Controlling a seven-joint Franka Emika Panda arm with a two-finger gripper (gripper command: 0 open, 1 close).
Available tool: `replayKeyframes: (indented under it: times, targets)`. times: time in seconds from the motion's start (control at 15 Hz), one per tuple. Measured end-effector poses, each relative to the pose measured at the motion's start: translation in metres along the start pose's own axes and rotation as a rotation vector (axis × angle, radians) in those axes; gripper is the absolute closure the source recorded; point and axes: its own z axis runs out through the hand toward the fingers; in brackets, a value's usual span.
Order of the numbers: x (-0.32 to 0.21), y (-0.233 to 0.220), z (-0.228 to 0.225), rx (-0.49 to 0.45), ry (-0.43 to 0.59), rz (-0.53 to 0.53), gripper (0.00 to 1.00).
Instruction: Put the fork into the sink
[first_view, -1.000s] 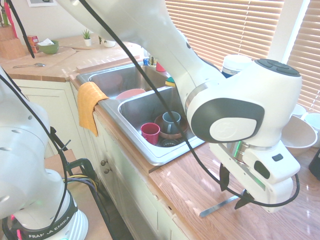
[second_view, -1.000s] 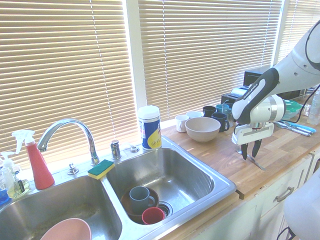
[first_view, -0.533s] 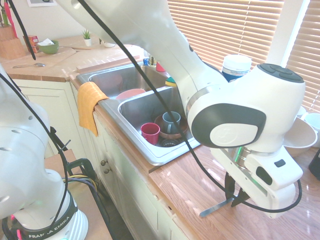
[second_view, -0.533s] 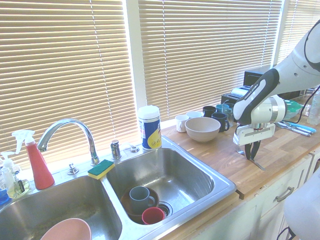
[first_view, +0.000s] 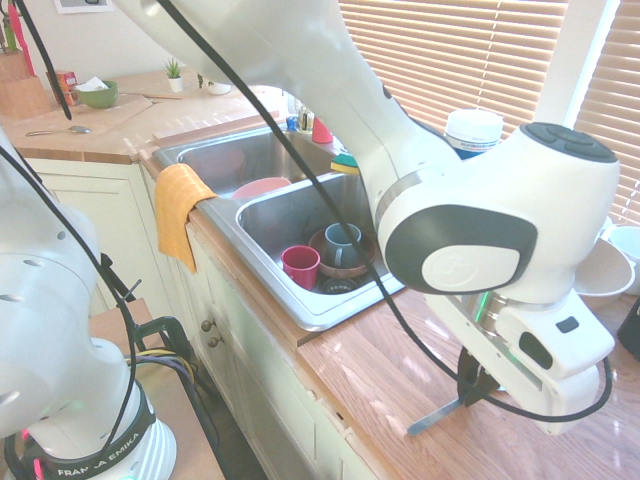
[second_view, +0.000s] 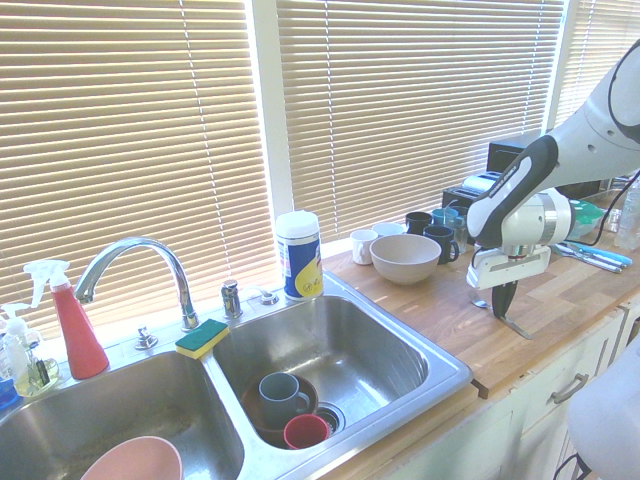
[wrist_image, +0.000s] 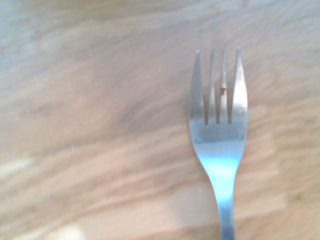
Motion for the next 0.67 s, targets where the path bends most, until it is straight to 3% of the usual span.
replayKeyframes:
  times: [0.2, 0.4, 0.67]
  targets:
    - [0.005, -0.012, -0.061, 0.048, 0.036, -0.015, 1.00]
    - [-0.029, -0.053, -0.124, 0.088, 0.063, -0.080, 1.00]
    - [-0.122, -0.162, -0.119, 0.090, 0.048, -0.181, 1.00]
